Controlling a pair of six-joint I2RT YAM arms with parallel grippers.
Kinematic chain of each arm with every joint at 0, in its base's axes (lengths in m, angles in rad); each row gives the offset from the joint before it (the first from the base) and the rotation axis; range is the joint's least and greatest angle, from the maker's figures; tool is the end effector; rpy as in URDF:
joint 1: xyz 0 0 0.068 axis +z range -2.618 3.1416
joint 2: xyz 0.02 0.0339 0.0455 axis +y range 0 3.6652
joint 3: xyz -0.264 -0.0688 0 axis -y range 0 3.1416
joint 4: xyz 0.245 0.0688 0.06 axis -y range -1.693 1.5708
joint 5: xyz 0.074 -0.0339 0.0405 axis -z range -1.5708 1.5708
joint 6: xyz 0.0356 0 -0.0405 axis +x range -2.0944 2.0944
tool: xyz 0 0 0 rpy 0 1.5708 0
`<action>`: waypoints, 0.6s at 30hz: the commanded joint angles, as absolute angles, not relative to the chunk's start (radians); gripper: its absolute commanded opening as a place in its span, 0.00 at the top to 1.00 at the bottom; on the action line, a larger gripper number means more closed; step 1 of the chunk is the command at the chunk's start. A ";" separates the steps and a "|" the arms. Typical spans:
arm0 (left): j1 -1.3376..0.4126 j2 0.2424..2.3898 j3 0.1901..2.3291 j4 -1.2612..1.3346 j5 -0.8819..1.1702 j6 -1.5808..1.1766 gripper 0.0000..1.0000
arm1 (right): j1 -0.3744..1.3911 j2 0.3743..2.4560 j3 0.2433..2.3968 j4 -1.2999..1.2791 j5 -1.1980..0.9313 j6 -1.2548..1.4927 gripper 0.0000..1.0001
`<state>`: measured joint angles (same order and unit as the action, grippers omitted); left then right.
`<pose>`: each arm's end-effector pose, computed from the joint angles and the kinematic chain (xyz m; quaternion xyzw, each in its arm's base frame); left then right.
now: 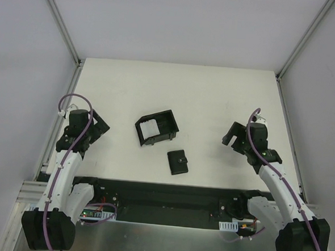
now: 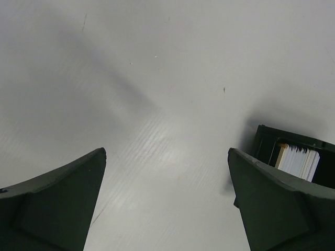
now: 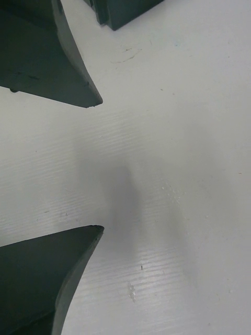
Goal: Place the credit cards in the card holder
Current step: Reset both arms
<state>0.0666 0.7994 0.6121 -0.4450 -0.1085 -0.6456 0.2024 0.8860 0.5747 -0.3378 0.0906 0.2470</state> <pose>0.1754 0.0156 0.2515 -0.3335 0.8262 -0.0826 0.4466 0.1885 0.0354 0.2339 0.0401 0.8941 0.0594 0.4421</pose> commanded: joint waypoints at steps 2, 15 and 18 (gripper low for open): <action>0.069 0.840 0.627 -0.425 -0.060 -0.655 0.01 | 0.198 0.853 0.554 -0.236 0.120 0.180 0.04; -0.034 0.815 0.598 -0.431 -0.207 -0.649 0.01 | 0.268 0.950 0.597 -0.166 0.095 0.043 0.04; -0.034 0.811 0.591 -0.430 -0.195 -0.664 0.01 | 0.294 0.968 0.595 -0.153 0.095 0.040 0.04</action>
